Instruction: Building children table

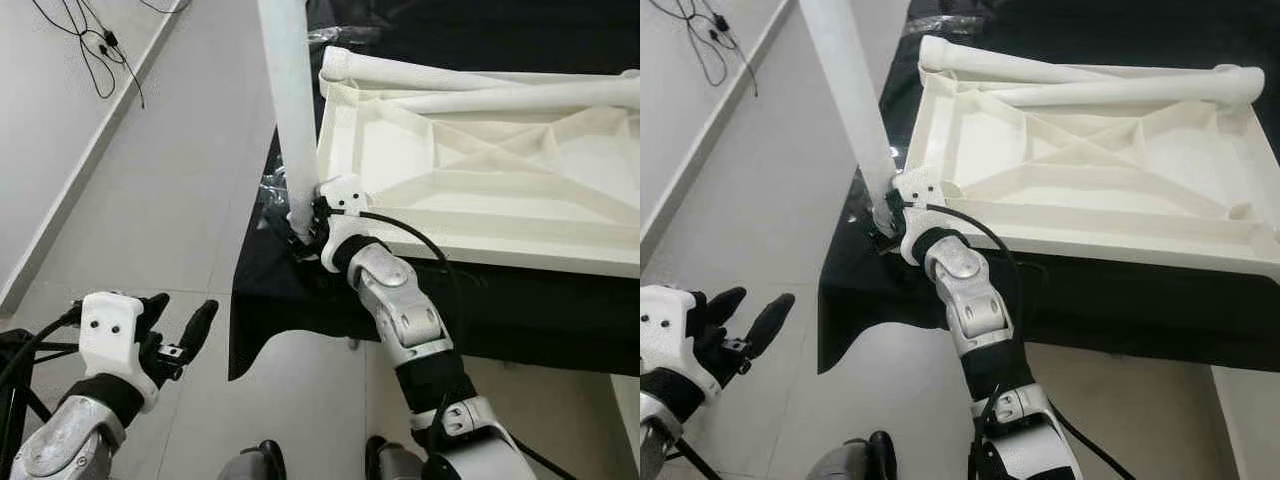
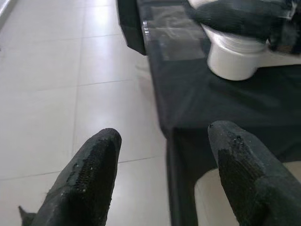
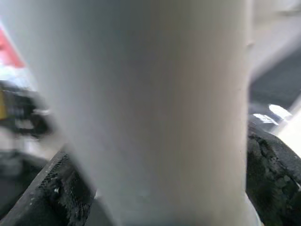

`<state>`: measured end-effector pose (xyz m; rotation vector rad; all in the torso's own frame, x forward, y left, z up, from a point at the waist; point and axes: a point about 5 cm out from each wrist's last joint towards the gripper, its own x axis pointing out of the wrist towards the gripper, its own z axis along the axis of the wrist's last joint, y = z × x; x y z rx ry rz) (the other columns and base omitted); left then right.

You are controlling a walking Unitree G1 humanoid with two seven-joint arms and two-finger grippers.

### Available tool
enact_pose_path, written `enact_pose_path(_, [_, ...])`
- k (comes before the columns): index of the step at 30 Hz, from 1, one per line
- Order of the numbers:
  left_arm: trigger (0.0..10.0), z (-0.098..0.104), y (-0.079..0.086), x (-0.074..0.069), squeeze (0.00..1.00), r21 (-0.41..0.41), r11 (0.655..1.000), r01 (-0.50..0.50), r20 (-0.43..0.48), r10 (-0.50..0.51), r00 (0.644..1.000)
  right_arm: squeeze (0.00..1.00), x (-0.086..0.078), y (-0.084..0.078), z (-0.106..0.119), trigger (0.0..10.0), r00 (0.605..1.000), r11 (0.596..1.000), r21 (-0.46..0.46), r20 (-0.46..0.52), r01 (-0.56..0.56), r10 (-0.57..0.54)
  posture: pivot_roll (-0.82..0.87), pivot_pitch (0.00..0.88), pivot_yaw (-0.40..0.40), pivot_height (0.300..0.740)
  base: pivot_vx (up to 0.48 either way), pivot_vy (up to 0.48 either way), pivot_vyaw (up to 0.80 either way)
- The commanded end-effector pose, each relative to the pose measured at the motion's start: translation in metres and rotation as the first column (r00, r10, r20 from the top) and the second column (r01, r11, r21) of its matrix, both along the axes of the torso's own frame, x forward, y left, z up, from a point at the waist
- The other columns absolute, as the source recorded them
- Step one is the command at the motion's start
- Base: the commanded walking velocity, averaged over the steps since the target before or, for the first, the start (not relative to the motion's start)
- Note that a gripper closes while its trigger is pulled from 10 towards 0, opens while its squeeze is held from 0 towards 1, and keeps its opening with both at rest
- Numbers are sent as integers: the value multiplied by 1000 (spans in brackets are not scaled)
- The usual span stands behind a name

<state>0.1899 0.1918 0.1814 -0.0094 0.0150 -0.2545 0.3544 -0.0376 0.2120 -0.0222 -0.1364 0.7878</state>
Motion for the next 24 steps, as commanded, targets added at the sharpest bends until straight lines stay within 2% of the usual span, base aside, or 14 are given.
enact_pose_path(1, [10000, -3, 2, -3, 0, 6, 1000, -23, -8, 23, 1000, 890, 0, 5, 11, 10000, 990, 990, 48, 48, -134, 131, 53, 263, 54, 740, 0, 0, 0])
enact_pose_path(2, [10000, -3, 2, -3, 0, 6, 1000, -23, -8, 23, 1000, 890, 0, 5, 11, 10000, 990, 990, 48, 48, -134, 131, 53, 263, 54, 740, 0, 0, 0])
enact_pose_path(3, [10000, -3, 1, -3, 0, 5, 1000, -24, -7, 24, 1000, 129, 3, 4, 16, 10000, 981, 983, 34, 72, -183, 180, 59, 258, 51, 740, 0, 0, 0])
enact_pose_path(6, [10000, -4, 1, -3, 0, 6, 1000, -24, -6, 24, 1000, 129, 4, 3, 17, 10000, 977, 980, 20, 82, -197, 195, 59, 258, 51, 740, 0, 0, 0])
enact_pose_path(7, [10000, -4, -2, -4, 0, 14, 1000, -22, -4, 22, 1000, 0, 13, 0, 27, 10000, 950, 953, -24, 74, -302, 303, 83, 254, 30, 740, 0, 0, 0])
enact_pose_path(8, [10000, -6, -5, -5, 0, 19, 1000, -13, -6, 13, 1000, 0, 18, -3, 36, 10000, 918, 919, -62, 64, -389, 392, 84, 255, 30, 740, 0, 0, 0])
enact_pose_path(9, [10000, -6, -5, -5, 0, 19, 1000, -13, -6, 13, 1000, 0, 18, -3, 36, 10000, 918, 919, -62, 64, -389, 392, 84, 255, 30, 740, 0, 0, 0])
enact_pose_path(12, [10000, -8, -10, -9, 0, 24, 1000, 1, -12, -1, 1000, 0, 22, -6, 47, 10000, 882, 882, -99, 52, -461, 467, 85, 256, 31, 740, 0, 0, 0])
enact_pose_path(13, [10000, -9, -14, -11, 0, 22, 1000, 22, -17, -22, 1000, 0, 24, -8, 49, 0, 877, 873, -130, 37, -470, 478, 90, 267, 36, 740, 0, 0, 0])
enact_pose_path(18, [10000, -10, -20, -14, 0, 9, 998, 60, -23, -60, 998, 0, 28, -13, 50, 0, 877, 865, -172, 9, -472, 480, 87, 269, 36, 740, 0, 0, 0])
enact_pose_path(20, [10000, -10, -23, -15, 0, 5, 997, 80, -23, -80, 997, 0, 30, -17, 48, 0, 892, 876, -185, 3, -444, 453, 77, 272, 35, 740, 0, 0, 0])
enact_pose_path(21, [10000, -10, -24, -14, 0, -3, 996, 94, -20, -94, 995, 0, 33, -24, 42, 0, 913, 895, -203, 3, -398, 407, 63, 276, 29, 740, 0, 0, 0])
enact_pose_path(23, [10000, -10, -24, -14, 0, -3, 996, 94, -20, -94, 995, 0, 33, -24, 42, 0, 913, 895, -203, 3, -398, 407, 63, 276, 29, 740, 0, 0, 0])
enact_pose_path(24, [10000, -10, -26, -14, 0, -11, 994, 107, -15, -108, 994, 0, 34, -38, 22, 0, 954, 925, -236, -36, -298, 298, 52, 281, 11, 740, 0, 0, 0])
